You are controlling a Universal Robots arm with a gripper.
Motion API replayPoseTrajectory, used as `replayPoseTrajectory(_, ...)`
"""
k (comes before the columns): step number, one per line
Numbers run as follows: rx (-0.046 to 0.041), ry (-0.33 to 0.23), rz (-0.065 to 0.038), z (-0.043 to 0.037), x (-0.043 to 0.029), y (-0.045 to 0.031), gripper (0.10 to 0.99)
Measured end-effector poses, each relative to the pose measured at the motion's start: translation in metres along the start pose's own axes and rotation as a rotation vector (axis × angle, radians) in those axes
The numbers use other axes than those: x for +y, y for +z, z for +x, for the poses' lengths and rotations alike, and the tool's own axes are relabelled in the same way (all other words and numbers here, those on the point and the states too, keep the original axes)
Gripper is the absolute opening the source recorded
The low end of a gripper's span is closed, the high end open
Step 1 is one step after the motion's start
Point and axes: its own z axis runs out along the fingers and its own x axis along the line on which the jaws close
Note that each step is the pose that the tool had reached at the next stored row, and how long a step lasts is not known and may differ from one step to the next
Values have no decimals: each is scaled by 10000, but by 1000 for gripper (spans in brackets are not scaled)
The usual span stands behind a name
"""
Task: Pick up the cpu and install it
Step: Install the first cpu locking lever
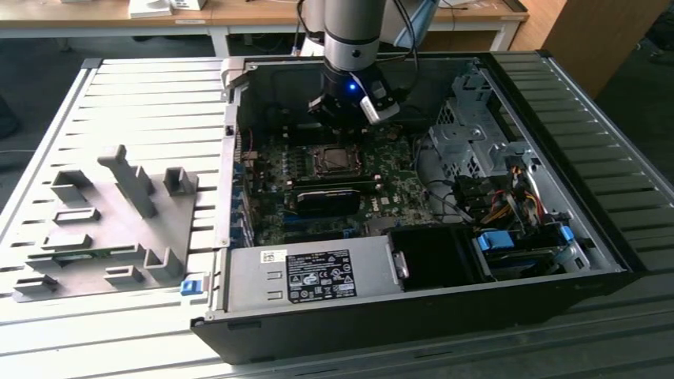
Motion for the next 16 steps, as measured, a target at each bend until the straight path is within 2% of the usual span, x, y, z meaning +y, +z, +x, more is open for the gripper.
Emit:
replayPoseTrajectory(11,-4,-3,29,-1,2,-17,106)
replayPoseTrajectory(13,-5,-1,90,-1,2,-16,106)
replayPoseTrajectory(16,-7,-4,255,-1,1,-7,106)
